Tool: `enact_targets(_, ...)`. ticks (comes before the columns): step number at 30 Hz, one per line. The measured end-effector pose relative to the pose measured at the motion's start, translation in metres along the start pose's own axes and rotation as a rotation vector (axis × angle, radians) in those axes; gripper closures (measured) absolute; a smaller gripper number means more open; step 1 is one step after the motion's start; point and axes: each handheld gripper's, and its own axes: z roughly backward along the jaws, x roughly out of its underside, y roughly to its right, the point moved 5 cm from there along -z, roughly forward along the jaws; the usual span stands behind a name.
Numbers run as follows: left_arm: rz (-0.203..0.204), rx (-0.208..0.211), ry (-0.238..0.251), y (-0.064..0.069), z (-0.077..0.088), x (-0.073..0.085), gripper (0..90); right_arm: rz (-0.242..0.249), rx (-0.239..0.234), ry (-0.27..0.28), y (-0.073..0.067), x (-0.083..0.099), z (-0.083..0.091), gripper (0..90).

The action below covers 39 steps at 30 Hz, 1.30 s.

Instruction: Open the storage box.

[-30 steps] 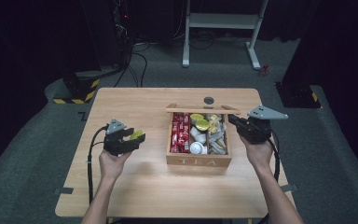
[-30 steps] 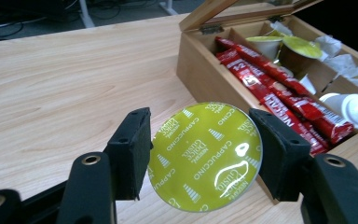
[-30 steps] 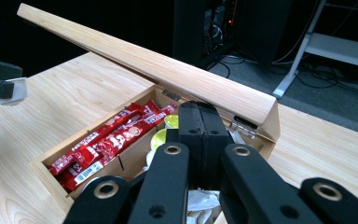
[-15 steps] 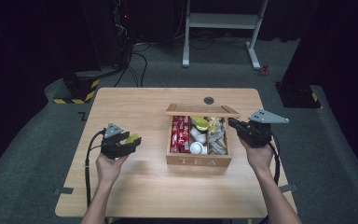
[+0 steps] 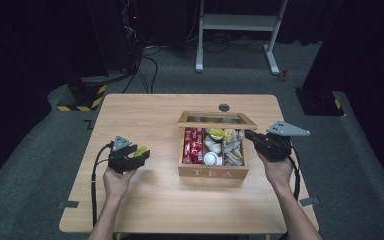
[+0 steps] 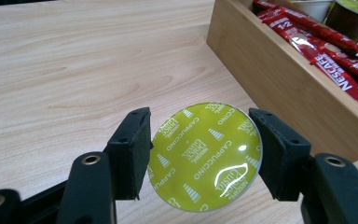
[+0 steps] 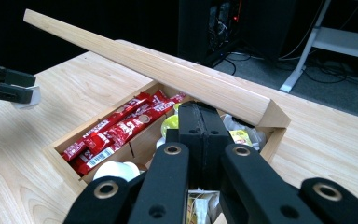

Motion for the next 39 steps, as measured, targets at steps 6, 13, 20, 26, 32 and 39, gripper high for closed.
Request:
enact_targets(6, 0.013, -0.012, -0.003, -0.003, -0.001, 0.007, 41.6, -0.003, -0.002, -0.001, -0.001, 0.002, 0.0, 89.9)
enact_targets(13, 0.03, -0.013, -0.014, -0.005, -0.007, 0.017, 41.6, -0.01, -0.005, 0.002, -0.002, 0.005, 0.002, 89.9)
enact_targets(20, 0.02, -0.029, -0.027, -0.005, -0.014, 0.022, 41.5, -0.016, -0.009, 0.0, -0.004, 0.01, 0.003, 89.9)
enact_targets(26, 0.028, -0.043, -0.034, -0.006, -0.017, 0.027, 41.5, -0.023, -0.018, 0.0, -0.005, 0.015, 0.003, 89.9)
enact_targets(32, 0.021, -0.05, -0.036, -0.005, -0.02, 0.028, 41.5, -0.03, -0.018, -0.003, -0.006, 0.019, 0.002, 89.9)
enact_targets(39, 0.025, -0.053, -0.039, -0.005, -0.023, 0.028, 41.4, -0.038, -0.022, -0.013, -0.008, 0.024, 0.003, 89.9)
